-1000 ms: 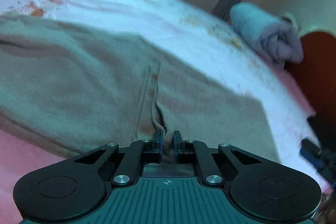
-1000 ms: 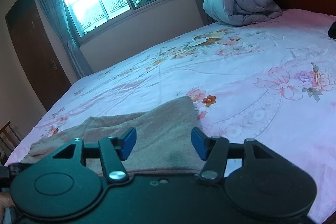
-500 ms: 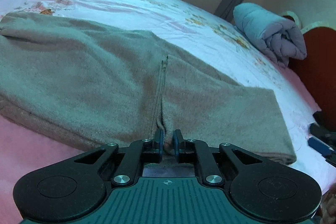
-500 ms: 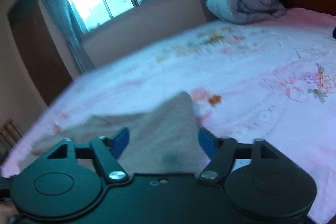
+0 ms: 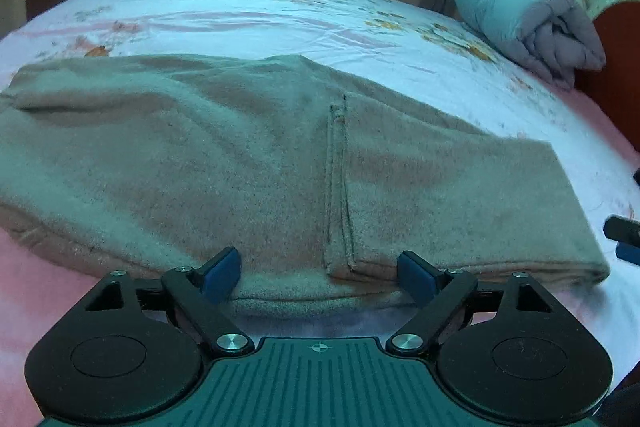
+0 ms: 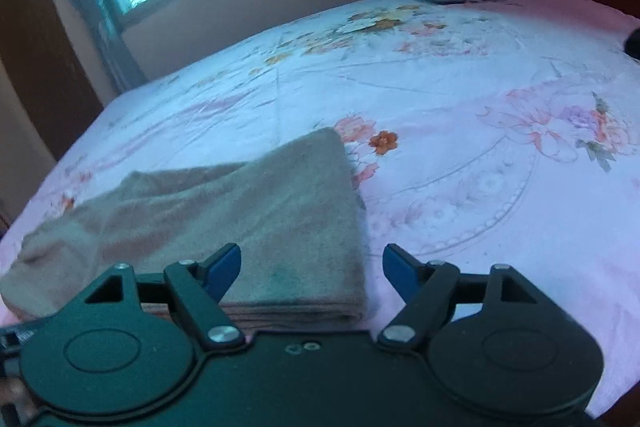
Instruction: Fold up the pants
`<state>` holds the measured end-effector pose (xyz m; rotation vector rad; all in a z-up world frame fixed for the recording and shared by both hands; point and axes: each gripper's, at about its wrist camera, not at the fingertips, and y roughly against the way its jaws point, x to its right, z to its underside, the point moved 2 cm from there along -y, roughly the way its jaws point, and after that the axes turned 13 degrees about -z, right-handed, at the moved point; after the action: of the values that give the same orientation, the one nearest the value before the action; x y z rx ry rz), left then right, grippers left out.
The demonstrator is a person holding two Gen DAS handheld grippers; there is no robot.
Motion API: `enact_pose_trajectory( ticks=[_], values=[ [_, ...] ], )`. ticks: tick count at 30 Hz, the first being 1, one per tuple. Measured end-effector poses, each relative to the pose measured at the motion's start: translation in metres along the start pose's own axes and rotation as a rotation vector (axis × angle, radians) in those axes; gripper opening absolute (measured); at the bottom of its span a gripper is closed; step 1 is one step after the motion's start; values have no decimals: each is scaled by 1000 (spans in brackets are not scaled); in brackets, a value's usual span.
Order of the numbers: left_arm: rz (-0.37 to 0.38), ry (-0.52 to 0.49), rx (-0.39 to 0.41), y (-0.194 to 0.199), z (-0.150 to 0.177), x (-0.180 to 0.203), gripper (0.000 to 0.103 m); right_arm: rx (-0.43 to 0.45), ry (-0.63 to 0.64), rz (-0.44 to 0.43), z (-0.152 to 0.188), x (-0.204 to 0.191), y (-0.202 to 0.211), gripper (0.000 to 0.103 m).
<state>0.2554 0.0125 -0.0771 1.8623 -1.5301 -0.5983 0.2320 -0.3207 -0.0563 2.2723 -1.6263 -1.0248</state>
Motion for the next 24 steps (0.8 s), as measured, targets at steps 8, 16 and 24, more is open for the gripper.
enact_pose_trajectory(
  ticks=[8,16,24],
  values=[
    [-58,211,139,55,1,-109,86,61,80,-30,7,-20,26,73],
    [-97,501,100,15,-3,-252,85,31,128,-66,18,-57,9,74],
    [119,667,42,-64,-17,-303,86,-2,198,-42,28,-91,-4,75]
  ],
)
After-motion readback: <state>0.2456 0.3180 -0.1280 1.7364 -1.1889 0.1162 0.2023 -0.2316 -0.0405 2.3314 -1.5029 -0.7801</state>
